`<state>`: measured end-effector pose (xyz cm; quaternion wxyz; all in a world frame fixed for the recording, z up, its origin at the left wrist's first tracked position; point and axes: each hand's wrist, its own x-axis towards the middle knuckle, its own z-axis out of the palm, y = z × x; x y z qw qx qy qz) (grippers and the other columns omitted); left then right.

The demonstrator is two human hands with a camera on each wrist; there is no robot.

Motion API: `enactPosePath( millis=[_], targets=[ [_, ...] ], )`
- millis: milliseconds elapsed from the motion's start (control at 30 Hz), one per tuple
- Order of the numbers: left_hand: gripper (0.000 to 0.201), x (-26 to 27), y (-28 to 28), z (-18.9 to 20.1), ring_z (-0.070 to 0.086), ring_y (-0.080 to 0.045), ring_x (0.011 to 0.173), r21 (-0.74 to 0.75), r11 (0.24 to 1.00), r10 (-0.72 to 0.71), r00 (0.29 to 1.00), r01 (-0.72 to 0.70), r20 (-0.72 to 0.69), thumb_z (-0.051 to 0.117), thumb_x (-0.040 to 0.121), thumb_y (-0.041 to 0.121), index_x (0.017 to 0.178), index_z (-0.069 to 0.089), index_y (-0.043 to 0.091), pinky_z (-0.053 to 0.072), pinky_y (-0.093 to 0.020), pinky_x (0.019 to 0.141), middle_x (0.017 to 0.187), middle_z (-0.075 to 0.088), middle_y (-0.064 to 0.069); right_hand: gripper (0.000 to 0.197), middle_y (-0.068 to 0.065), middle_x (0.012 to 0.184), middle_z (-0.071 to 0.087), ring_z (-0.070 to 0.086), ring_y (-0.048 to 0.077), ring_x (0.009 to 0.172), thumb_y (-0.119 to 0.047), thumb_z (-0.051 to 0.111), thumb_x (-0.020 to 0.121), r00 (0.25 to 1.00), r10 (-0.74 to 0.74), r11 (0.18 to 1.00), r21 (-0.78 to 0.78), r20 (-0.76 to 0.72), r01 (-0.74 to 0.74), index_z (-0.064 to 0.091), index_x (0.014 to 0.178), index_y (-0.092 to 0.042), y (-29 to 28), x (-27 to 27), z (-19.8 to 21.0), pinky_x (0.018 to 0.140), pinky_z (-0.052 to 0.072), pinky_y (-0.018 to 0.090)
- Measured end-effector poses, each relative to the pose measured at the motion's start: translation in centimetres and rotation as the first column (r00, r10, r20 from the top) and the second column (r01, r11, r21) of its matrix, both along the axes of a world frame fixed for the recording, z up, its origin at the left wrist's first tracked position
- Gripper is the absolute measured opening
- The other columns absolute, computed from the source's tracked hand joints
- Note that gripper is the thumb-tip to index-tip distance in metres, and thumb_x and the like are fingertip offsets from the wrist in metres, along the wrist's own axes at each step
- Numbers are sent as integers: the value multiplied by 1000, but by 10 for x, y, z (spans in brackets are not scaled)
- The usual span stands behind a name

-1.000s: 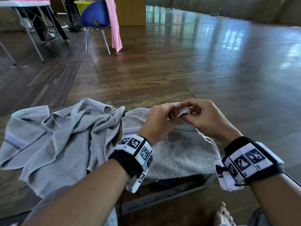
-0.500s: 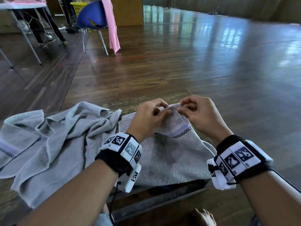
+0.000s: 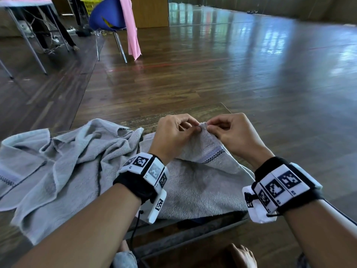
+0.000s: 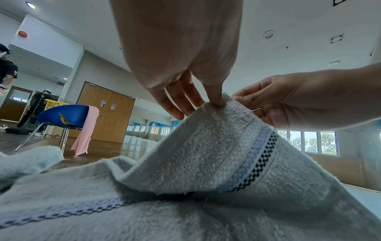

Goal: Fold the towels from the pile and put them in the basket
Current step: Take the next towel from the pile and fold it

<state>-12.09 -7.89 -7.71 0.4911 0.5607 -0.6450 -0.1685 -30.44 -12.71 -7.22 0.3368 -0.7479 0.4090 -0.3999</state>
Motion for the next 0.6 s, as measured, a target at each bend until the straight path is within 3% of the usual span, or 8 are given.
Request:
enactPosePath(
  millis=[200, 333, 467, 600],
  targets=[
    [4, 0, 0, -1, 67, -8, 65, -27, 1000, -3, 1000, 2, -27, 80, 81, 23, 84, 81, 20, 51, -21, 59, 73, 75, 7, 16, -10, 79, 76, 72, 3, 79, -11, 76, 87, 999, -30, 1000, -5, -34, 30, 78, 83, -26, 3, 1, 2, 75, 56, 20],
    [6, -2, 2, -1, 66, -8, 63, -35, 999, -17, 999, 15, -38, 80, 81, 23, 85, 81, 19, 51, -21, 58, 74, 75, 7, 11, -8, 81, 77, 73, 5, 80, -11, 74, 89, 998, -29, 1000, 9, -61, 29, 81, 88, -19, 5, 0, 4, 80, 60, 27],
    [6, -2, 2, -3, 64, -8, 60, -56, 998, -12, 1000, 12, -7, 81, 81, 24, 85, 81, 19, 49, -20, 57, 75, 75, 8, 11, -9, 82, 78, 73, 5, 81, -13, 73, 90, 997, -14, 1000, 20, -77, 16, 82, 90, -20, 5, -1, 4, 83, 61, 34],
    [7, -2, 2, -4, 64, -7, 60, -64, 998, -18, 998, 22, 56, 78, 82, 27, 86, 81, 21, 50, -19, 57, 75, 75, 10, 9, 1, 81, 77, 73, 25, 83, -28, 77, 88, 996, 21, 999, 50, -86, -17, 80, 86, -21, 5, 2, 0, 82, 58, 48]
  ],
)
